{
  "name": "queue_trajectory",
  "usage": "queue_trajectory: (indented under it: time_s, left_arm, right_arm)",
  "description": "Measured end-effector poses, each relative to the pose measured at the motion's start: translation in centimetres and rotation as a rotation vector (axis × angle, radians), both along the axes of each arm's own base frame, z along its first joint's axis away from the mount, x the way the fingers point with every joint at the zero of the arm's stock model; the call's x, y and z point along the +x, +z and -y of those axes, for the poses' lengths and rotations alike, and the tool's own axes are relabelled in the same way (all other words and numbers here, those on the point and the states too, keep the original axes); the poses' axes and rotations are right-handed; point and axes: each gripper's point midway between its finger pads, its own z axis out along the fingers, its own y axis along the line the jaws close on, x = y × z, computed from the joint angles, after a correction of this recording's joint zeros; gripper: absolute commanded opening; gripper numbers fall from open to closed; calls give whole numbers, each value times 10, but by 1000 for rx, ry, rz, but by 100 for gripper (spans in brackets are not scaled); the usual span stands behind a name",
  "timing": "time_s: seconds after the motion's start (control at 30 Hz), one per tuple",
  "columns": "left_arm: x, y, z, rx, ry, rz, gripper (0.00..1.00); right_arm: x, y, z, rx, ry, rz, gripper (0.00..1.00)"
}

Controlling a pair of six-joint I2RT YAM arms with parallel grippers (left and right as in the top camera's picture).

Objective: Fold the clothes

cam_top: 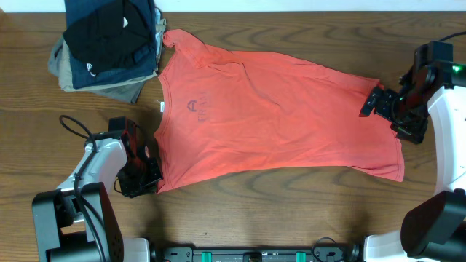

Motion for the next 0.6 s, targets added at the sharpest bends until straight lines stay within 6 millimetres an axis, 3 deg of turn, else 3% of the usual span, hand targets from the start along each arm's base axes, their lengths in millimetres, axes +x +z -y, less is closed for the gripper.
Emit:
queue_trajectory:
  time_s: [0.33, 0.6]
  left_arm:
    - [-9, 9, 4, -22, 3, -41, 6]
    - [-3, 60, 11, -41, 9, 116, 6]
  right_arm:
    - [0, 0, 0, 0, 0, -1, 99]
    - [-1, 0, 0, 1, 0, -4, 99]
